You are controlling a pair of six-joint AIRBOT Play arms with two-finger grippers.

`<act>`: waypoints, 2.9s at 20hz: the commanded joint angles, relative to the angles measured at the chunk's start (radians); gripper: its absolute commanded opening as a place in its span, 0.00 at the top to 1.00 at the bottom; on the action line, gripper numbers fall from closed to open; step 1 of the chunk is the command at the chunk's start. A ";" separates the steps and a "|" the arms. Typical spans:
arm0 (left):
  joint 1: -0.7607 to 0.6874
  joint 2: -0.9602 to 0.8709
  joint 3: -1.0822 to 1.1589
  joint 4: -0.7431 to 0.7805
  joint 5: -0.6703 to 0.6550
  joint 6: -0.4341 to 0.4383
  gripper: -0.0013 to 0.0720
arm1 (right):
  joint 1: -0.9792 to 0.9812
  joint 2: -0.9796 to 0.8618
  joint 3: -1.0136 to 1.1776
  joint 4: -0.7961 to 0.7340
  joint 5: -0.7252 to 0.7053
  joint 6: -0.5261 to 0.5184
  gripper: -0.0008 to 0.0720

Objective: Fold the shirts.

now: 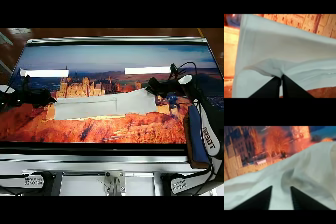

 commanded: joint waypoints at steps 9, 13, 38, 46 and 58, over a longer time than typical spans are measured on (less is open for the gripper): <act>0.066 -0.118 0.182 0.055 -0.209 -0.048 0.13 | -0.144 -0.034 0.039 -0.201 0.221 -0.033 0.03; 0.057 -0.109 0.182 0.055 -0.271 -0.046 0.19 | -0.142 -0.076 0.039 -0.171 0.278 -0.033 0.03; -0.698 -0.217 0.179 -0.345 0.148 0.042 0.93 | -0.110 0.388 0.040 0.037 0.609 -0.009 0.89; -0.993 -0.381 0.182 -0.853 0.335 0.076 0.93 | -0.110 0.564 0.039 -0.019 0.658 0.106 0.89; -0.386 0.058 0.182 -0.541 0.287 0.076 0.93 | 0.307 0.358 0.039 -0.141 0.296 0.174 0.89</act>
